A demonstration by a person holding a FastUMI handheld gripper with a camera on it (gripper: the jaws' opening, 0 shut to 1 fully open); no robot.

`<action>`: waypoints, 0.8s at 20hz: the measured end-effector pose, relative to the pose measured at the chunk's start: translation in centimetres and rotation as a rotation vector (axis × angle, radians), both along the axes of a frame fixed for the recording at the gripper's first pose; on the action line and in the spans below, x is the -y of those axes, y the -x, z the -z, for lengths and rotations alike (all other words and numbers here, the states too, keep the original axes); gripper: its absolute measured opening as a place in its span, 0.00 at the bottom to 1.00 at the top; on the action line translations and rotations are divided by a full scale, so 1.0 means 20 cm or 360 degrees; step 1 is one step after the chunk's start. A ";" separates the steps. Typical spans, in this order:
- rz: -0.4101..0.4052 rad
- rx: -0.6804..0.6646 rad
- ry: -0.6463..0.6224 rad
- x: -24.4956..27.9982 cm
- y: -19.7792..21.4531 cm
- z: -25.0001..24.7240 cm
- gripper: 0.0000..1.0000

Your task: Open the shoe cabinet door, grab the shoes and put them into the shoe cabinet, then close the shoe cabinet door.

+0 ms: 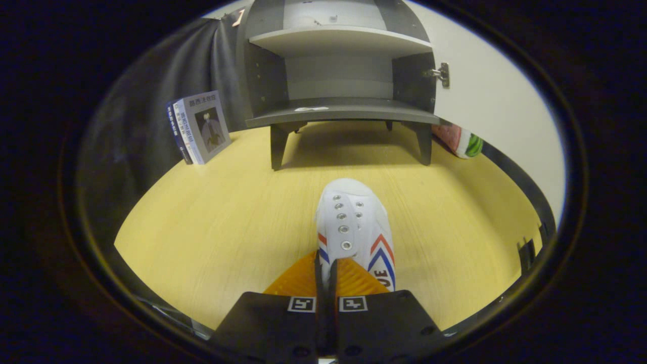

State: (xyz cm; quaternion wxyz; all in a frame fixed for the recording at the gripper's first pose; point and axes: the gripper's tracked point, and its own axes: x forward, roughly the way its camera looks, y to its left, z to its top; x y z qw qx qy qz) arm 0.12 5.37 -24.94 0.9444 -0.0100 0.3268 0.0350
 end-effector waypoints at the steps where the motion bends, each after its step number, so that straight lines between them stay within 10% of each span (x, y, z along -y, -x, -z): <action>1: -0.0016 0.0009 -0.0004 -0.01 0.00 -0.05 0.03; 16: 0.0235 0.0328 -0.0029 0.13 -0.16 -1.27 0.02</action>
